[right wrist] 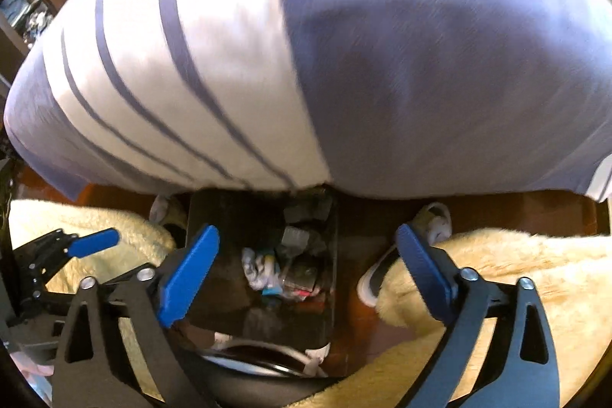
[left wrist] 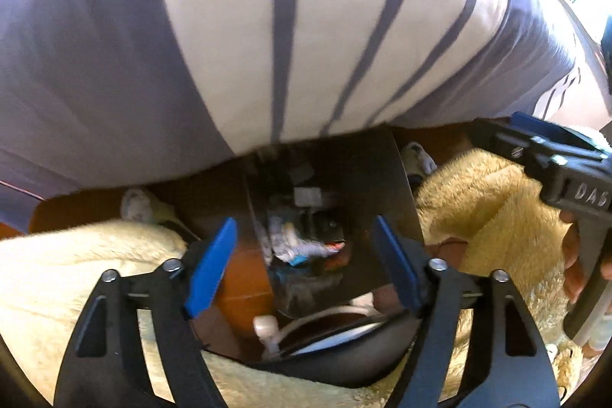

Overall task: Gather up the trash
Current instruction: 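Raise both tools back over the bed toward the remaining items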

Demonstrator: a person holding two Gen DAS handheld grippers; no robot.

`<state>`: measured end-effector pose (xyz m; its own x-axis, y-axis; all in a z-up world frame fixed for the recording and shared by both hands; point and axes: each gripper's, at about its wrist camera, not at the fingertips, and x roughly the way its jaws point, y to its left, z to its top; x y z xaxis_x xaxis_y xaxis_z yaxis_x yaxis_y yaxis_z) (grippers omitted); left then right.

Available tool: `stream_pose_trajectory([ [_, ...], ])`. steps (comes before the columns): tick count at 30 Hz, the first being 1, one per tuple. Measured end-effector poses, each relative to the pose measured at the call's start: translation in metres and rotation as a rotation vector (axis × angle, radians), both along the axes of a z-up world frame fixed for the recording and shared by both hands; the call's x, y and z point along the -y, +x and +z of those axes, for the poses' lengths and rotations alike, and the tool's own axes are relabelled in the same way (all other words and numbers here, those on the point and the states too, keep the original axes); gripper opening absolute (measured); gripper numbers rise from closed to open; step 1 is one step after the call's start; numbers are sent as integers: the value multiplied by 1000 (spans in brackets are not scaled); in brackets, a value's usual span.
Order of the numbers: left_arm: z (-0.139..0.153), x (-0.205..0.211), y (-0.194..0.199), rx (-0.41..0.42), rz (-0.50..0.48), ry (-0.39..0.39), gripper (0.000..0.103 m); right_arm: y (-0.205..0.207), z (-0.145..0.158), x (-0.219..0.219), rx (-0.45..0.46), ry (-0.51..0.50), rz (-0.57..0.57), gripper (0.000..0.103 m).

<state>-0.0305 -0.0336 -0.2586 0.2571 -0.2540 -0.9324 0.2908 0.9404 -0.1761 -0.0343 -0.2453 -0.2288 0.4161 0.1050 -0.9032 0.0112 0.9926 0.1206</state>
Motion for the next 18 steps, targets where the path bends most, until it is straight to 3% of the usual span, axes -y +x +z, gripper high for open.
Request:
stream_pose_trajectory([
  [3,32,-5,2,90,8,1,82,1,32,8,86,-19,-18,98],
  [10,104,-11,18,276,23,-13,87,19,99,22,258,-65,-50,99],
  [18,147,-20,68,392,68,31,88,67,128,21,324,-63,-61,99],
])
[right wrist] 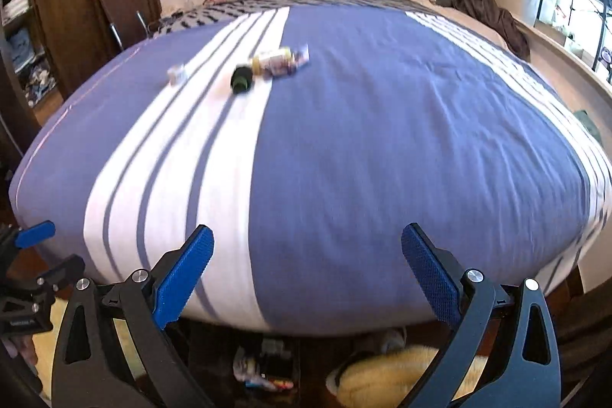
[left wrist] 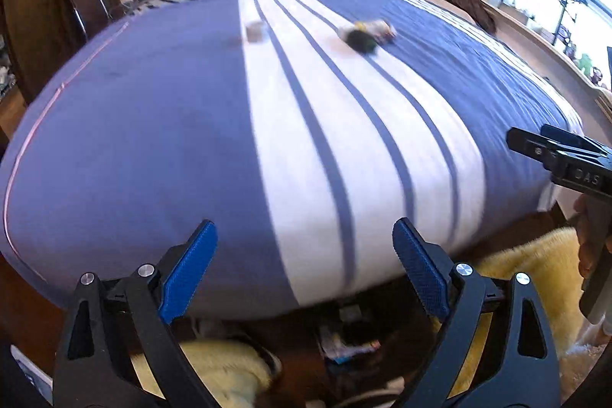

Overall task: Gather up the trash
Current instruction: 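Raise both tools back over the bed toward the remaining items, then grasp the white tape roll with the left tool while the right tool grasps the black spool and ribbon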

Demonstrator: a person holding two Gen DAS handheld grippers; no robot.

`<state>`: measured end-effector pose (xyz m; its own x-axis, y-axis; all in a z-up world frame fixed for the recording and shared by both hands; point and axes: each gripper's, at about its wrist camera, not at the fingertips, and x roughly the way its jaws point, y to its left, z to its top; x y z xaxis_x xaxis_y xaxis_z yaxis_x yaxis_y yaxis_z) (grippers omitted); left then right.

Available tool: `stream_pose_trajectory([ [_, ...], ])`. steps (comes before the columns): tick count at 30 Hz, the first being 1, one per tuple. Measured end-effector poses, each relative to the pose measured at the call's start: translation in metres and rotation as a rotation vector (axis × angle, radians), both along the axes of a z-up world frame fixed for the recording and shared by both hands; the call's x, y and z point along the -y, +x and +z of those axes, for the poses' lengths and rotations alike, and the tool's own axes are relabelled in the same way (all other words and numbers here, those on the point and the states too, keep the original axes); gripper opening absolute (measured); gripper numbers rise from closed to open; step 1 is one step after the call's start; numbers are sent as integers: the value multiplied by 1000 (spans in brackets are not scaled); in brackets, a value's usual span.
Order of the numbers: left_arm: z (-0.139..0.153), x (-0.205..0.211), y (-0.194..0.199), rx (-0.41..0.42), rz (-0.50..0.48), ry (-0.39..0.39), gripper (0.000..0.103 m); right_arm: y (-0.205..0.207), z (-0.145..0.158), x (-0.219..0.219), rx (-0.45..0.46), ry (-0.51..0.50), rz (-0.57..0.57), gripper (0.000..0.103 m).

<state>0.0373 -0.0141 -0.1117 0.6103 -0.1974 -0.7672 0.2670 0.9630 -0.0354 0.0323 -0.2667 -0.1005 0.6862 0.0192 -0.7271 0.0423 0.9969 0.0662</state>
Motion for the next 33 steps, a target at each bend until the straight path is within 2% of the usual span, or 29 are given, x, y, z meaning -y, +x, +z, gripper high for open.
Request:
stream_pose_trajectory([
  [6,2,-12,60,15,55,46,88,49,2,-3,-3,17,-4,99],
  [14,1,-32,141,9,136,33,88,118,-7,-30,-33,38,54,99],
  [21,-11,-37,202,-20,149,37,88,171,-21,-50,-78,61,95,96],
  [24,-17,-33,225,-26,139,32,87,186,-23,-55,-79,45,104,89],
  [26,-17,-29,241,-32,125,17,87,194,-24,-59,-84,34,114,79],
  [29,-14,-20,262,-22,98,1,85,205,-25,-63,-85,24,121,77],
  [31,-13,-12,275,-18,83,3,82,210,-26,-66,-87,13,125,65],
  [33,-13,-5,287,-17,76,4,75,213,-27,-67,-88,7,124,61],
])
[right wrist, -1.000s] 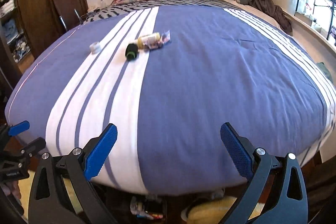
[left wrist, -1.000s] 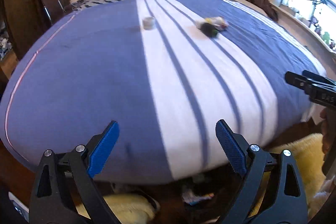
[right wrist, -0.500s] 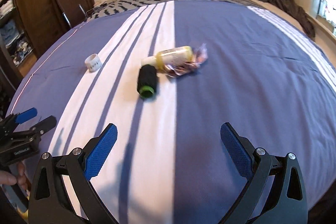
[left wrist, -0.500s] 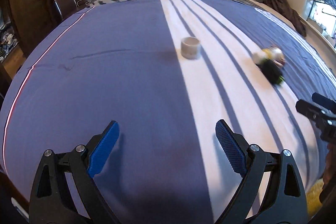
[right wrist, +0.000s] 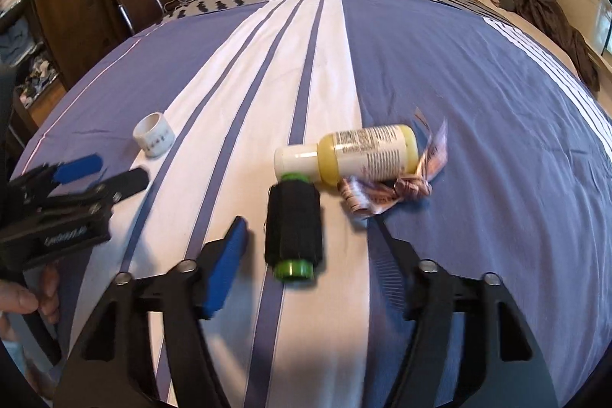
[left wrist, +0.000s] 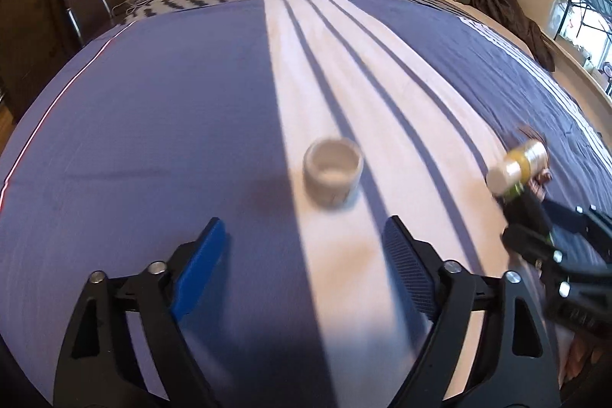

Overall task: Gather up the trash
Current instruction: 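Grasp the white tape roll with the left tool while the right tool grasps the black spool and ribbon, then lower both tools to the black bin and open them to drop the items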

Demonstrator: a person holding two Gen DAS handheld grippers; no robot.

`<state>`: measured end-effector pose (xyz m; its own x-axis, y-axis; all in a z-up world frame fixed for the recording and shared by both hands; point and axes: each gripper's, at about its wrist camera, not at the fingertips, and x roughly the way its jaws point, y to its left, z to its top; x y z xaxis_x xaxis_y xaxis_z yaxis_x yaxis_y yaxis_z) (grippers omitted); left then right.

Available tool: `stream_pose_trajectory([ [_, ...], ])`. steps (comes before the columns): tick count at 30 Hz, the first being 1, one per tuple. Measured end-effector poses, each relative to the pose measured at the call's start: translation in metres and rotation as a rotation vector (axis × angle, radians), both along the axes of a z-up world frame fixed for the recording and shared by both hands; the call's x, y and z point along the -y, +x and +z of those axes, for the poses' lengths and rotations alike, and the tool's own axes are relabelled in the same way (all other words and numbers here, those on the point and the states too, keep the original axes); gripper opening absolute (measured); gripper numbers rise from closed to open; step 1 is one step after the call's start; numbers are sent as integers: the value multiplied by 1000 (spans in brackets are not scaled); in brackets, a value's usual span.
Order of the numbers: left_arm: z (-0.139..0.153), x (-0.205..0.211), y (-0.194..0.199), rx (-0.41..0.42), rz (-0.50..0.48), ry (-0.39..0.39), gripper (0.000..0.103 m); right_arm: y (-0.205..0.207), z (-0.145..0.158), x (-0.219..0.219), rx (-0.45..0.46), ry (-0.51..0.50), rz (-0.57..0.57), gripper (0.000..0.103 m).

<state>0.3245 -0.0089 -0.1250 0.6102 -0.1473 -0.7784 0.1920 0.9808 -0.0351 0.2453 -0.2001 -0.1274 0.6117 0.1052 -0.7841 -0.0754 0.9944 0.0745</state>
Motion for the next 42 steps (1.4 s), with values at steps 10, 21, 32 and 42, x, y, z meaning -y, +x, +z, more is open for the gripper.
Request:
stream_pose_trajectory([
  [10,-5,23,31,-13,-44,2,31,7,0,-3,9,-1,12,27],
  [21,0,18,-32,-23,-82,-13,31,-38,8,-1,-5,17,9,27],
  [32,19,21,-158,-2,-111,-46,31,-133,21,4,9,36,32,27],
  [42,11,24,-260,-4,-129,-63,31,-217,15,12,20,69,53,27],
])
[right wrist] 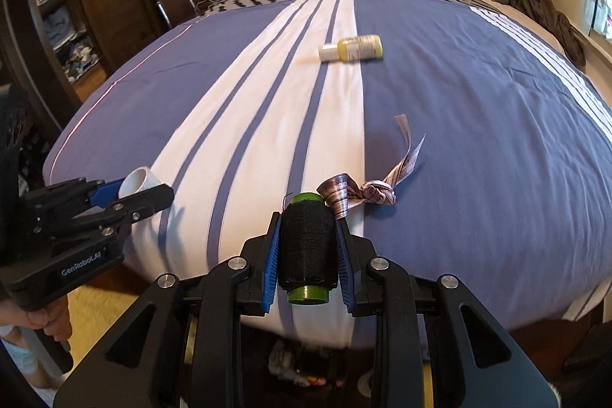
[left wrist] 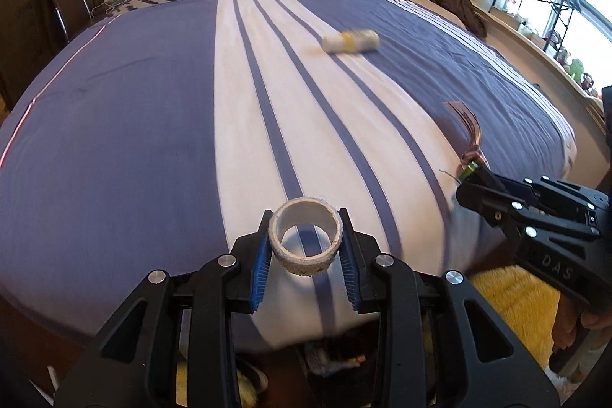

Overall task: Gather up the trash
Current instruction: 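Lower both tools to the black bin and open them to drop the items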

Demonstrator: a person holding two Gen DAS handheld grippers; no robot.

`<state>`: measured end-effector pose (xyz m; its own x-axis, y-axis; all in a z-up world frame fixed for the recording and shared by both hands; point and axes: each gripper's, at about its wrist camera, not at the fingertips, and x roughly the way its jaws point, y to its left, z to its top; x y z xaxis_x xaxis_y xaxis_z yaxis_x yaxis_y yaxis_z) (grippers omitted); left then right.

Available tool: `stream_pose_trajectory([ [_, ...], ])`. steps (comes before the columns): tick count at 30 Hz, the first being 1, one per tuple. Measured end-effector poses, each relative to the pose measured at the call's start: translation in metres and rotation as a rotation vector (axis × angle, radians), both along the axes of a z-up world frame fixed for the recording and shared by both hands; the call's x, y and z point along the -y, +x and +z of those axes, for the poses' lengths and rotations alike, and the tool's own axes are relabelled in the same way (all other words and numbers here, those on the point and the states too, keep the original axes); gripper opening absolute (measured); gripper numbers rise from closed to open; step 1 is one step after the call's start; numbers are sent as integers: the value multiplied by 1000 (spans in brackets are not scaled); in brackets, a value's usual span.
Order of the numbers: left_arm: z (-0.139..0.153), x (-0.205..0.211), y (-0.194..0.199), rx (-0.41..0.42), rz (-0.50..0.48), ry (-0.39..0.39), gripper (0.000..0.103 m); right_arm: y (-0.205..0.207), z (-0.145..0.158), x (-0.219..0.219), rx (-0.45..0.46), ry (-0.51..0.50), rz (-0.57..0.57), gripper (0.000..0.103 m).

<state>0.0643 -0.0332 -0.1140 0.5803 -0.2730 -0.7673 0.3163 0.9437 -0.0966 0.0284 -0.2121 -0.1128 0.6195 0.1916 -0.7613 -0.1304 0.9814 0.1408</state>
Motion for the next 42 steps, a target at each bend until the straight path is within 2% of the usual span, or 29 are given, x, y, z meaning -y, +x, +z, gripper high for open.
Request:
stream_pose_trajectory([
  [10,-35,7,-77,-50,-41,-20,31,-61,-25,12,-28,2,-22,27],
  [16,-68,9,-103,-114,-48,-7,31,-75,-58,10,-108,-2,2,27],
  [24,-129,16,-113,-260,-53,19,31,-79,-109,3,-226,-4,16,27],
  [31,-167,19,-105,-371,-60,22,31,-69,-138,-3,-300,-15,21,27],
  [35,-183,20,-102,-433,-77,9,31,-65,-155,-7,-348,1,32,27],
  [42,-193,23,-101,-475,-97,-1,31,-65,-169,-4,-395,27,38,27],
])
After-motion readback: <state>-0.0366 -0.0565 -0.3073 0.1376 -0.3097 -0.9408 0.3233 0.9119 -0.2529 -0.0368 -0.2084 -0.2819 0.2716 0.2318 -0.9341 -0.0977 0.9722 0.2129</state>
